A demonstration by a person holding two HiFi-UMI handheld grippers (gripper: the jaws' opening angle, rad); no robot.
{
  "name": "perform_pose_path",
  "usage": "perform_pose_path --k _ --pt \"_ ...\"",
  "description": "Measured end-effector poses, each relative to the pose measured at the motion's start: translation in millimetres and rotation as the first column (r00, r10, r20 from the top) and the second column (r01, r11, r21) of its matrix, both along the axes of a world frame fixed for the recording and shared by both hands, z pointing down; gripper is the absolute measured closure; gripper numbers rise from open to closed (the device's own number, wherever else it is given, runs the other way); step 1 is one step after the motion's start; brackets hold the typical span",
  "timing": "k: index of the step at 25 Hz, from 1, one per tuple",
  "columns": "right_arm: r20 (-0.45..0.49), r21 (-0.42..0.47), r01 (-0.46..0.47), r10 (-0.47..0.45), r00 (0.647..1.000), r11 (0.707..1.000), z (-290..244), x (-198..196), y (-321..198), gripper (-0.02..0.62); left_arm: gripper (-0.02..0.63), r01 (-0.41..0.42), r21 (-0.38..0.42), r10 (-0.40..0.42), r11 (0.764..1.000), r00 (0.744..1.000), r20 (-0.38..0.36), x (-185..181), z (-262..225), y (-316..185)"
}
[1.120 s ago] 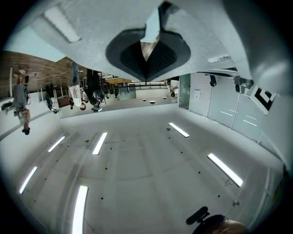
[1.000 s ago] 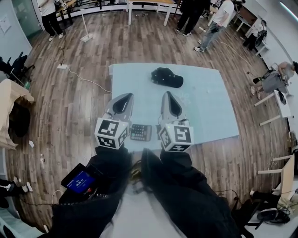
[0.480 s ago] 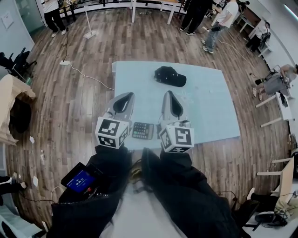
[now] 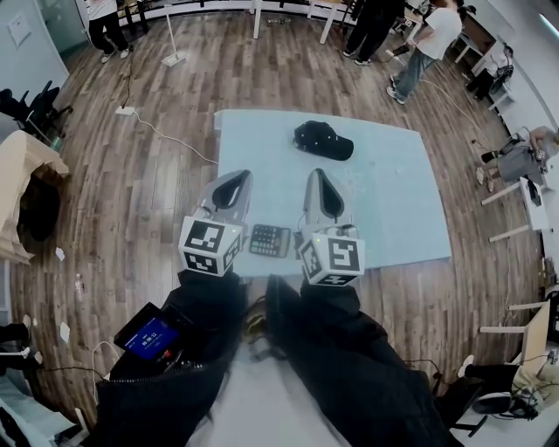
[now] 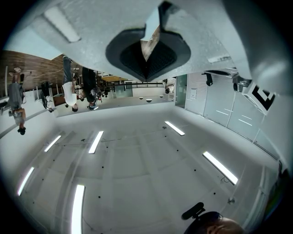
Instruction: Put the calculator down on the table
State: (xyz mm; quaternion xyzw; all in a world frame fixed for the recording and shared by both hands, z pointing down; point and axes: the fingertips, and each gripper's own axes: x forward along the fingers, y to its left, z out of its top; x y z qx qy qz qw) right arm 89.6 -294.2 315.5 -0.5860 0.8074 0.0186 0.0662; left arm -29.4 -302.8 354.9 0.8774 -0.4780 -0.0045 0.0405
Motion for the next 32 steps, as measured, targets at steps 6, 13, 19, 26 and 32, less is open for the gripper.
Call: perform_pose_path --k 6,13,19,26,32 --pt "-0.002 -0.007 0.007 -0.007 1.0 1.0 3 -3 -1 0.595 0.609 0.004 -0.006 -0.004 1.0 1.0 0.001 -1 1 -1" --pt "-0.008 -0.017 0.013 -0.013 1.0 1.0 5 -4 -1 0.595 0.609 0.008 -0.015 -0.008 1.0 1.0 0.004 -2 3 -1" --pt "-0.01 -0.025 0.017 -0.018 1.0 1.0 10 -6 -3 0.595 0.609 0.018 -0.031 -0.018 0.999 1.0 0.01 -5 9 -3" --pt "-0.011 -0.031 0.029 -0.029 1.0 0.999 12 -10 -4 0.595 0.609 0.024 -0.035 -0.024 0.999 1.0 0.012 -6 10 -3" --pt "-0.018 -0.033 0.036 -0.037 0.999 0.999 11 -14 -4 0.595 0.609 0.026 -0.043 -0.025 0.999 1.0 0.014 -6 11 -3"
